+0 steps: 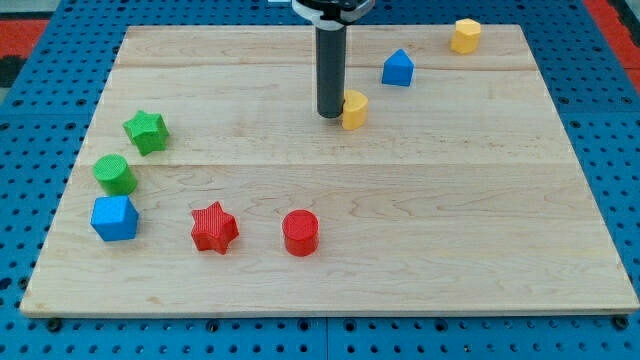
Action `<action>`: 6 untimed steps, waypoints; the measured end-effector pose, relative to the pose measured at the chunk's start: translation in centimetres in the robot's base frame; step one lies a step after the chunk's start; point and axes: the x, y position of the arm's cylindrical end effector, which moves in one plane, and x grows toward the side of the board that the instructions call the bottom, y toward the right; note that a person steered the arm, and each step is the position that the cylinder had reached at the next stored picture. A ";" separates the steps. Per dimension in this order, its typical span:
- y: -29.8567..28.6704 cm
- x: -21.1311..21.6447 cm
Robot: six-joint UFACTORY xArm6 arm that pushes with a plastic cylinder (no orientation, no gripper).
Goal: Slide the red circle up a bit
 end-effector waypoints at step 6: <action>-3.4 17.1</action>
